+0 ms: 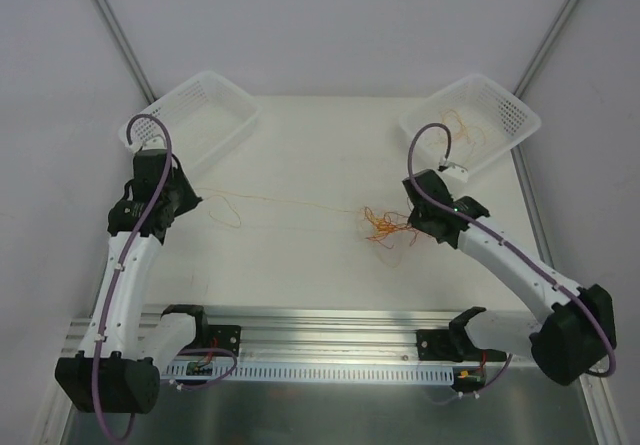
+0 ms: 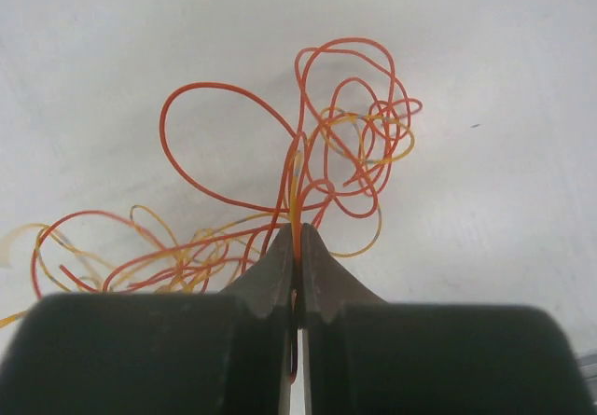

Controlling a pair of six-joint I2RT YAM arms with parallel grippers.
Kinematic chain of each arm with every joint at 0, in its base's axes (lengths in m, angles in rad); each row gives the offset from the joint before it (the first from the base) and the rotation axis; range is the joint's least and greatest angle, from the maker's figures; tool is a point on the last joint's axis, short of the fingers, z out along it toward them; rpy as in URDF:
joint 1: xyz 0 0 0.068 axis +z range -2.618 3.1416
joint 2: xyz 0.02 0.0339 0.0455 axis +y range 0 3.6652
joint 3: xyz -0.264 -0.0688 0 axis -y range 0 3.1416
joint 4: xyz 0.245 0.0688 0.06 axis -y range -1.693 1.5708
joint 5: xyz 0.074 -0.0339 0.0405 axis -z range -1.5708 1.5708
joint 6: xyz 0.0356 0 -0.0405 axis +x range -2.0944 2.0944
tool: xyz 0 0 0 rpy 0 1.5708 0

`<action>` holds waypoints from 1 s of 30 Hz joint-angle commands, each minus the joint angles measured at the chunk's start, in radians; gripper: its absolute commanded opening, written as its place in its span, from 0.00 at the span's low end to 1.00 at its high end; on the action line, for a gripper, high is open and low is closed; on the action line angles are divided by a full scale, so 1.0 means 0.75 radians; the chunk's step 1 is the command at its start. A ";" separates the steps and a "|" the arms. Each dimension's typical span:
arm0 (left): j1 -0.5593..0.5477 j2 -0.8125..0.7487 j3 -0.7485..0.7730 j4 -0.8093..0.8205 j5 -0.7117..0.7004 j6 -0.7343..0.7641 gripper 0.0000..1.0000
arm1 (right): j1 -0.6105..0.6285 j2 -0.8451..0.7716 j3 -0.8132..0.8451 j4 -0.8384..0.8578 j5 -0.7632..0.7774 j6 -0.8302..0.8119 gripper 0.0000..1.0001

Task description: Untangle the cables

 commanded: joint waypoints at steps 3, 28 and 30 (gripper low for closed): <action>0.081 0.052 0.120 -0.015 -0.003 -0.080 0.00 | -0.165 -0.260 0.033 -0.192 0.075 -0.141 0.01; 0.208 0.138 0.375 0.043 0.739 0.006 0.00 | -0.298 -0.355 0.150 -0.066 -0.627 -0.344 0.01; 0.171 0.126 0.390 0.045 0.878 0.055 0.00 | -0.155 -0.314 0.129 0.012 -0.607 -0.319 0.01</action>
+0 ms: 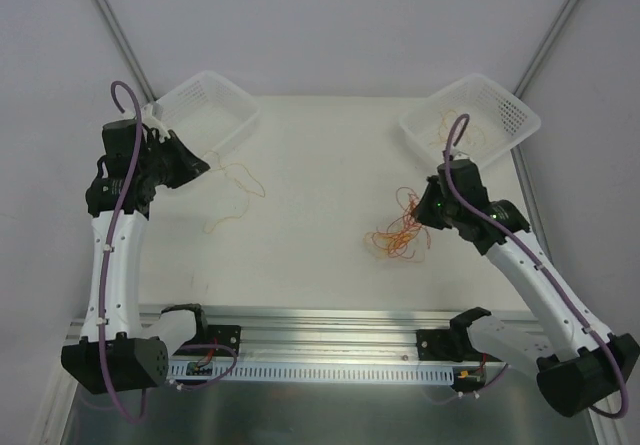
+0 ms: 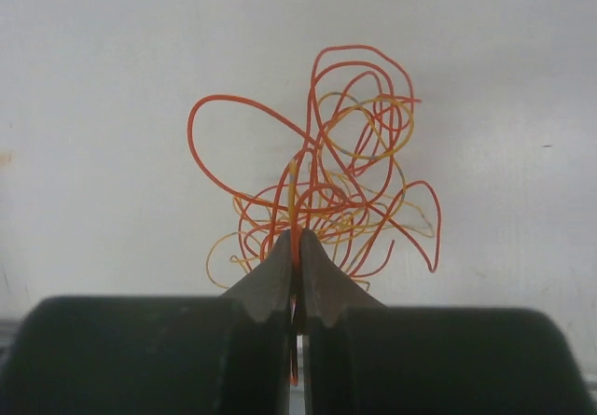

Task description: Untangle the cables

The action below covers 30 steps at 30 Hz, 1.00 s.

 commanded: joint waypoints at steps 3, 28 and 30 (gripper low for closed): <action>-0.148 -0.072 0.088 0.042 0.407 0.155 0.00 | 0.260 0.137 -0.049 0.243 -0.084 0.041 0.14; -0.408 -0.250 0.061 0.044 0.896 0.442 0.00 | 0.698 0.450 0.178 0.773 -0.489 -0.387 0.82; -0.408 -0.256 0.065 0.042 0.911 0.440 0.00 | 0.702 0.483 0.184 0.804 -0.527 -0.374 0.82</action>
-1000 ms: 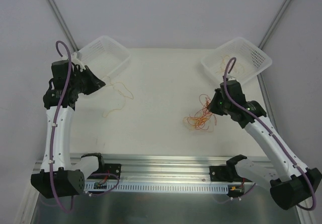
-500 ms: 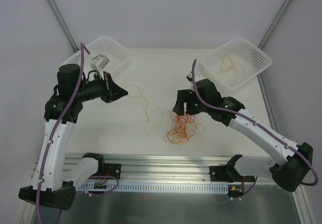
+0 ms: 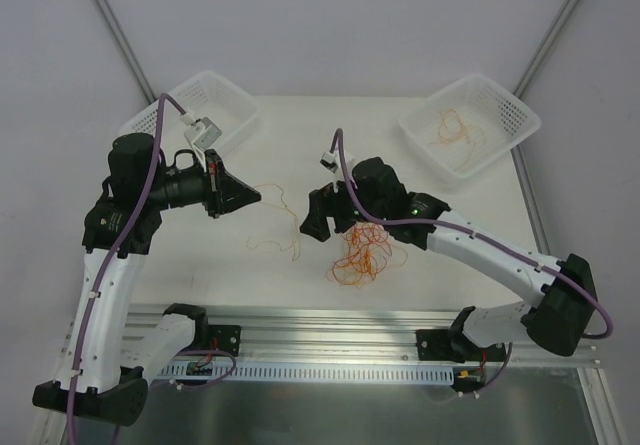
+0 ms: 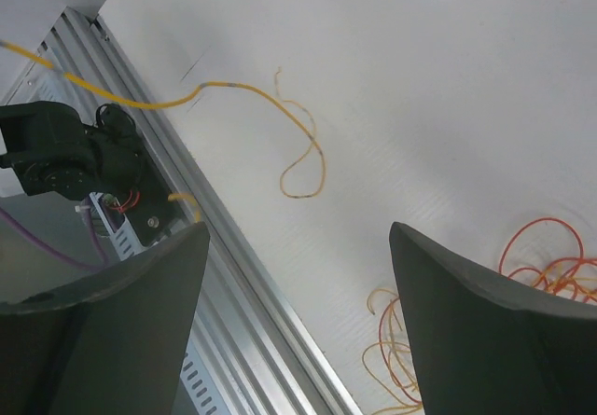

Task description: Untangle the cables

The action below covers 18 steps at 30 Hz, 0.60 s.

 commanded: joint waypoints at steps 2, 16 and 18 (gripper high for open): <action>-0.016 -0.021 0.015 0.029 0.099 0.040 0.00 | 0.014 0.070 0.083 0.166 -0.123 -0.024 0.82; -0.049 -0.015 0.011 0.029 0.156 0.036 0.00 | 0.026 0.237 0.158 0.321 -0.053 -0.005 0.81; -0.051 -0.013 0.011 0.029 0.156 0.036 0.00 | 0.026 0.270 0.169 0.326 -0.070 -0.007 0.78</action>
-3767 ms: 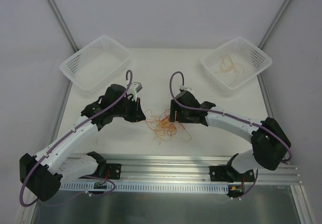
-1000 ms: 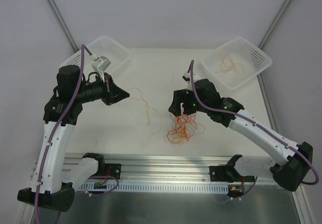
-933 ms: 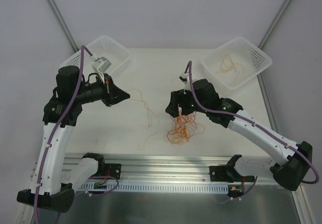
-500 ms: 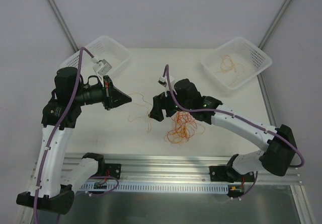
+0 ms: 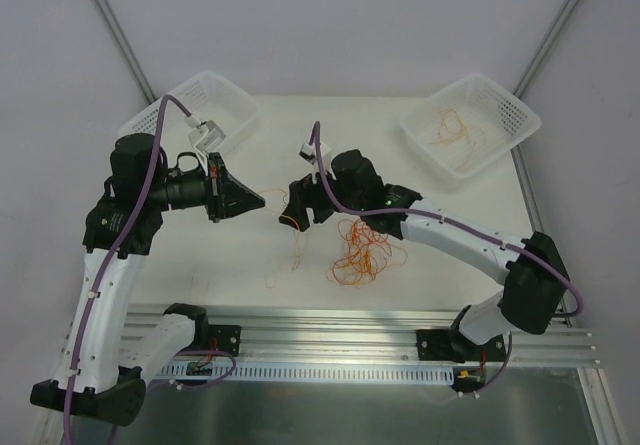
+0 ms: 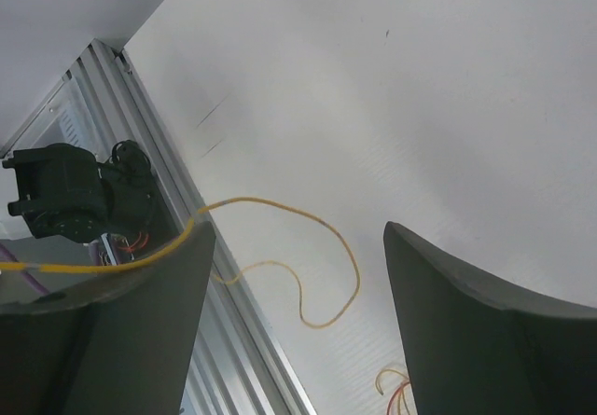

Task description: Untangle the cables

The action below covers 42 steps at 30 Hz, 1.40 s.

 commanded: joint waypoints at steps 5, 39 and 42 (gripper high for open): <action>-0.019 -0.010 0.013 0.030 0.064 0.037 0.00 | 0.008 0.073 0.073 0.158 -0.090 0.019 0.66; -0.021 -0.012 -0.020 0.040 -0.215 -0.175 0.00 | 0.022 -0.230 -0.158 0.315 -0.266 0.054 0.66; -0.021 -0.018 -0.014 0.042 -0.192 -0.182 0.00 | 0.030 -0.226 -0.144 0.322 -0.266 0.054 0.66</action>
